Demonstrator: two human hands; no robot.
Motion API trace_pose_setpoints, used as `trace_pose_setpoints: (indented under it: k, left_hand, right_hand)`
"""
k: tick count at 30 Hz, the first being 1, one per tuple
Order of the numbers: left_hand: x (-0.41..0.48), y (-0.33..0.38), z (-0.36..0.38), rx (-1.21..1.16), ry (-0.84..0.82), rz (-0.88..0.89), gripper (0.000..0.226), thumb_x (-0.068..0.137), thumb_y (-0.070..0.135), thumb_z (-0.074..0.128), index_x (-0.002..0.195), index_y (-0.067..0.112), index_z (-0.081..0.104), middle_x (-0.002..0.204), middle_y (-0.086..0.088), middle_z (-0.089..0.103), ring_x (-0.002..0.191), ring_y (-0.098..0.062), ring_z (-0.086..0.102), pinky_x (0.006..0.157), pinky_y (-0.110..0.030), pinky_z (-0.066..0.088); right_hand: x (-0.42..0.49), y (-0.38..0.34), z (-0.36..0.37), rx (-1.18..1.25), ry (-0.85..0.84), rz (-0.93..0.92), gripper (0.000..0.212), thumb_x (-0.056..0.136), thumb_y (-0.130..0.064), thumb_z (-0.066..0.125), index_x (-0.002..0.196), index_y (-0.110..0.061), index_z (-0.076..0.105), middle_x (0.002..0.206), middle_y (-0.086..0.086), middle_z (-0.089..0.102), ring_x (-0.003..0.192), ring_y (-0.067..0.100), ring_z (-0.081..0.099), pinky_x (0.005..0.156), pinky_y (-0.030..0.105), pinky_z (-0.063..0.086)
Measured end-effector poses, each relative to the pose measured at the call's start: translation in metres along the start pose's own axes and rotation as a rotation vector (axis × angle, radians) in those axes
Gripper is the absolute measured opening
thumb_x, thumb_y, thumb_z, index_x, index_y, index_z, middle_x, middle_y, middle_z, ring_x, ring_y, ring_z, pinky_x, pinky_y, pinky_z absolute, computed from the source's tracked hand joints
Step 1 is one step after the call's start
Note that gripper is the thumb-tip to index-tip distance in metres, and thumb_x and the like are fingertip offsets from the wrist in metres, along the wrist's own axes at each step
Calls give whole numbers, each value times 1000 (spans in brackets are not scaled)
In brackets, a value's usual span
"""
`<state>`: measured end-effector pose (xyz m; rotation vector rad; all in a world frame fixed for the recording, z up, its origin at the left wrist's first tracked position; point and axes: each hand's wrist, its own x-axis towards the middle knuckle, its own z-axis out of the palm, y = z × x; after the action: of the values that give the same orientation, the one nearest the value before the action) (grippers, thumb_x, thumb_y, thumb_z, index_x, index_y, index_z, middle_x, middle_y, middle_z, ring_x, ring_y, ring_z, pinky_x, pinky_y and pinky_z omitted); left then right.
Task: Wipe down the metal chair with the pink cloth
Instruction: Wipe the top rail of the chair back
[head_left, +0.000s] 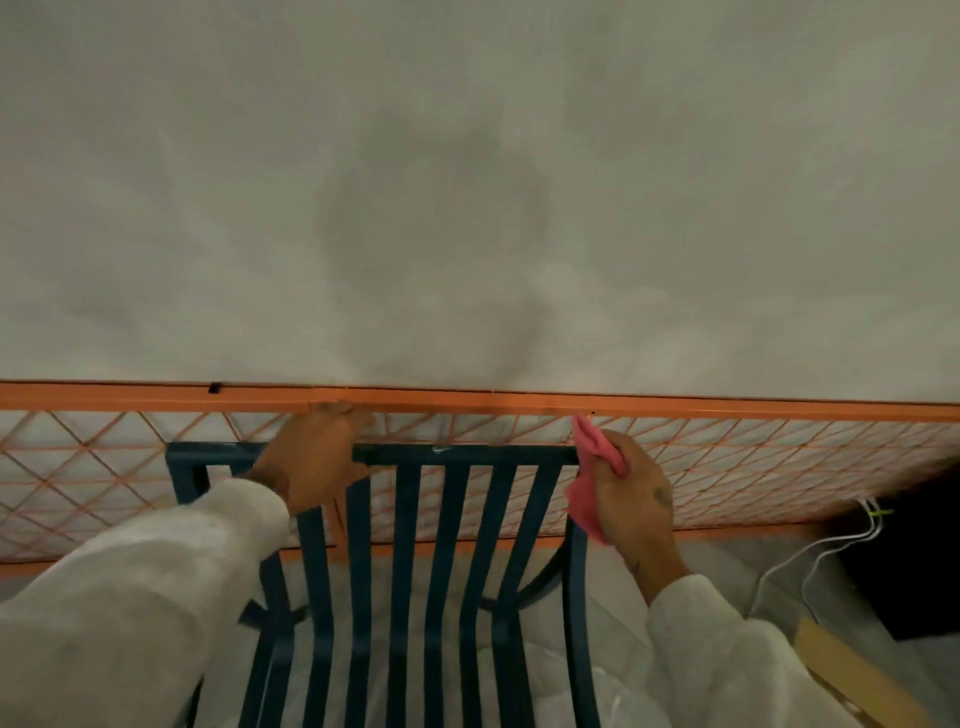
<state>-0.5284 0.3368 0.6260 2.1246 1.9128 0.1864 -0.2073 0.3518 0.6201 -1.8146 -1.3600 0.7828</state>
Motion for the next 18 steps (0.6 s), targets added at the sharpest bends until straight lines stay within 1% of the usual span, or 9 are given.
trace_pose_setpoints:
  k: [2,3,6,7,9,10,14,16,18]
  left_hand:
    - [3,-18,1,11,-47,14,48,82,31,69,127,23,56,130,-2,59,110,-22,59,92,-39,52]
    - [4,-26,2,19,-69,30,40,82,31,68,121,24,60,127,-1,60,108,-20,59,92,-38,52]
    - [8,-36,4,-1,-70,78,26,84,29,68,108,22,67,115,1,65,102,-18,60,89,-38,52]
    - [10,-38,4,-26,-74,76,23,84,28,69,106,21,68,111,1,66,99,-18,61,88,-38,52]
    - [13,-37,4,-57,-76,62,18,83,26,70,100,20,69,101,1,68,89,-17,63,82,-38,55]
    - [13,-38,5,-70,-74,53,16,82,25,71,97,20,69,97,1,68,84,-17,62,79,-38,55]
    - [9,-38,8,-118,-26,36,14,82,22,72,94,17,70,96,0,66,84,-18,61,78,-36,53]
    - [7,-37,9,-120,-3,29,16,82,23,72,97,17,70,97,0,66,86,-17,59,75,-31,49]
    - [5,-35,11,-121,20,21,18,82,23,73,98,17,70,98,0,66,85,-16,58,72,-27,43]
  right_hand:
    - [5,0,11,-15,33,-24,23,99,-31,52,120,-35,60,107,-3,64,90,20,67,69,36,62]
    - [6,0,17,-24,20,-21,23,100,-26,51,119,-35,60,107,-2,63,89,21,68,69,37,63]
    - [6,0,35,-161,-56,-74,20,101,-18,48,110,-30,62,107,-3,60,93,14,62,69,14,55]
    - [5,-4,45,-202,-76,-105,20,101,-18,47,111,-26,63,107,-4,59,92,12,61,70,14,54]
    - [1,-12,64,-226,-116,-97,25,101,-19,46,118,-24,64,107,-3,60,94,14,61,83,25,55]
    - [-2,-18,74,-215,-147,-88,26,101,-21,45,119,-26,64,108,-3,61,97,15,61,84,26,52]
    - [-9,-38,106,-176,-288,-135,28,102,-23,44,121,-27,63,112,-3,63,93,6,58,69,9,40]
    - [-13,-38,107,-182,-384,-165,31,102,-19,44,125,-29,62,116,-3,63,90,4,58,65,5,42]
    - [-13,-31,94,-180,-448,-162,38,101,-12,42,129,-30,59,118,0,64,82,6,64,59,8,49]
